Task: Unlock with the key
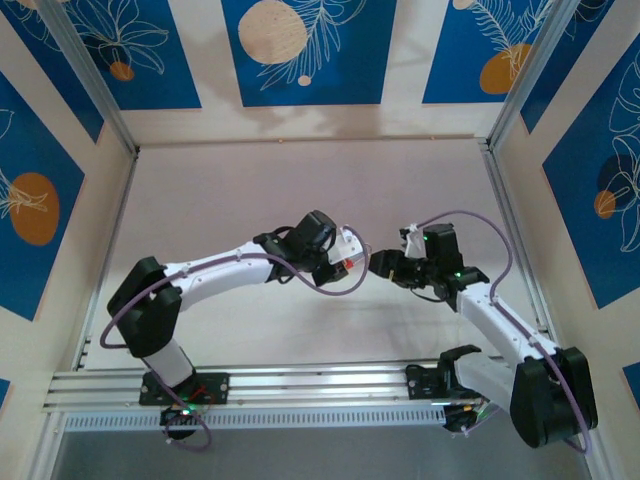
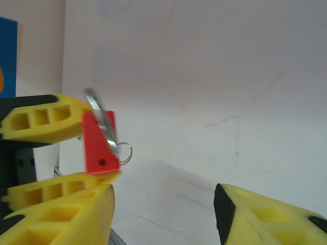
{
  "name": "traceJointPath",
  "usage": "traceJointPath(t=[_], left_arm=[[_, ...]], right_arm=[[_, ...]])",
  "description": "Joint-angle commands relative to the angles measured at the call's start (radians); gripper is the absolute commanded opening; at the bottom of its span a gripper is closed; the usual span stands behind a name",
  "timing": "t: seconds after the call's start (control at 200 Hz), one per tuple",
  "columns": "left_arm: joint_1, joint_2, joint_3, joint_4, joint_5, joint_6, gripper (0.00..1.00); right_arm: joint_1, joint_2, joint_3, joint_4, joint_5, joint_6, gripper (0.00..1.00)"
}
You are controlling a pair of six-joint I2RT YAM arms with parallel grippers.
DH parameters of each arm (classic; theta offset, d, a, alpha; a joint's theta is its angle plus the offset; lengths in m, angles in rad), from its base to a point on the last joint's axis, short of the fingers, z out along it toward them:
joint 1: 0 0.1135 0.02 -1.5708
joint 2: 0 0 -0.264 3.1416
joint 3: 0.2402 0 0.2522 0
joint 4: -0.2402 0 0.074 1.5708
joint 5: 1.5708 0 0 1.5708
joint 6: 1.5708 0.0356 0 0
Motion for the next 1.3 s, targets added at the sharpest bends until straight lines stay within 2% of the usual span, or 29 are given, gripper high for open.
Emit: traceJointPath(t=[0.0, 0.335, 0.63, 0.925, 1.07, 1.171, 1.291], left_arm=[[0.003, -0.039, -0.023, -0.004, 0.03, -0.019, 0.23], [0.004, -0.097, -0.058, 0.009, 0.05, -0.034, 0.22], [0.004, -0.135, -0.073, 0.008, 0.045, -0.025, 0.22], [0.003, -0.138, -0.063, -0.05, 0.127, -0.019, 0.22], [0.003, -0.124, -0.057, -0.102, 0.152, -0.015, 0.22], [0.003, -0.104, -0.066, -0.112, 0.094, -0.014, 0.21], [0.003, -0.064, -0.049, -0.125, 0.023, -0.016, 0.2]], right_arm=[[0.032, 0.032, 0.048, 0.064, 0.003, 0.015, 0.55], [0.039, 0.115, 0.08, 0.06, 0.051, -0.012, 0.53], [0.039, 0.134, 0.064, 0.044, 0.167, -0.004, 0.54], [0.028, 0.16, 0.085, 0.088, 0.22, -0.081, 0.56], [-0.025, 0.163, 0.05, 0.185, 0.131, -0.09, 0.56], [-0.068, 0.149, 0.015, 0.248, 0.025, -0.05, 0.56], [-0.069, 0.111, -0.01, 0.236, -0.012, -0.042, 0.57]])
